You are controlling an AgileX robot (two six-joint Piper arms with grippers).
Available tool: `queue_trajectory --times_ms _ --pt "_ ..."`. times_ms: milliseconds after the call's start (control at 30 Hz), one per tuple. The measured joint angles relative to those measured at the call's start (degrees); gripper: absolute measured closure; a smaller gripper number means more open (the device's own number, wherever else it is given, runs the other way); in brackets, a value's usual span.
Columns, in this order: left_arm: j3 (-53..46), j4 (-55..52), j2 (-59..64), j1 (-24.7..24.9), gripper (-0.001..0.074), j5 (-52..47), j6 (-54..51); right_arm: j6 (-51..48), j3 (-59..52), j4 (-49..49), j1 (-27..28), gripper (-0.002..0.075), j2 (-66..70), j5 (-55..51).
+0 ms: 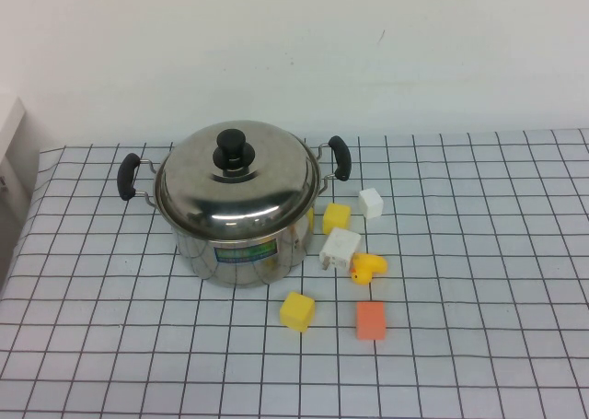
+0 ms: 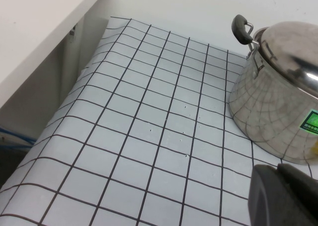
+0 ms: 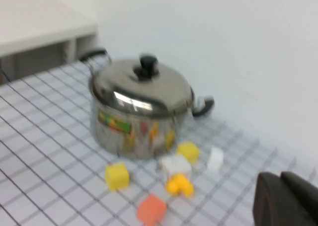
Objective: Cover the pot
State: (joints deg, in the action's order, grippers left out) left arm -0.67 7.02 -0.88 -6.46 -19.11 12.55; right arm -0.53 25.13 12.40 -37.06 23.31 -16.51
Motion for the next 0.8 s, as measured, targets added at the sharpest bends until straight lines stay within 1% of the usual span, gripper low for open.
queue_trajectory --times_ms 33,100,300,400,467,533,600,800 --pt "0.0 0.0 0.0 0.0 0.0738 0.0 0.0 0.5 -1.6 -0.4 1.4 0.0728 -1.0 -0.1" --pt "0.0 0.0 0.0 0.0 0.0738 0.0 0.0 0.5 -5.2 -1.4 5.8 0.0728 -2.8 0.5" --pt "0.0 0.0 0.0 0.0 0.0738 0.0 0.0 -1.2 -16.6 -5.2 24.3 0.0728 -11.2 8.1" --pt "0.0 0.0 0.0 0.0 0.0738 0.0 0.0 -2.2 -20.8 -6.9 33.0 0.0728 -16.0 8.6" --pt "0.0 0.0 0.0 0.0 0.0738 0.0 0.0 -2.3 -23.0 -7.6 37.5 0.0728 -19.1 8.1" --pt "0.0 0.0 0.0 0.0 0.0738 0.0 0.0 -2.4 -24.5 -8.0 40.5 0.0728 -21.3 6.8" --pt "0.0 0.0 0.0 0.0 0.0738 0.0 0.0 -1.8 -25.7 -8.1 42.0 0.0728 -22.9 5.2" --pt "0.0 0.0 0.0 0.0 0.0738 0.0 0.0 0.5 -26.7 -8.2 42.0 0.0728 -23.9 0.2"
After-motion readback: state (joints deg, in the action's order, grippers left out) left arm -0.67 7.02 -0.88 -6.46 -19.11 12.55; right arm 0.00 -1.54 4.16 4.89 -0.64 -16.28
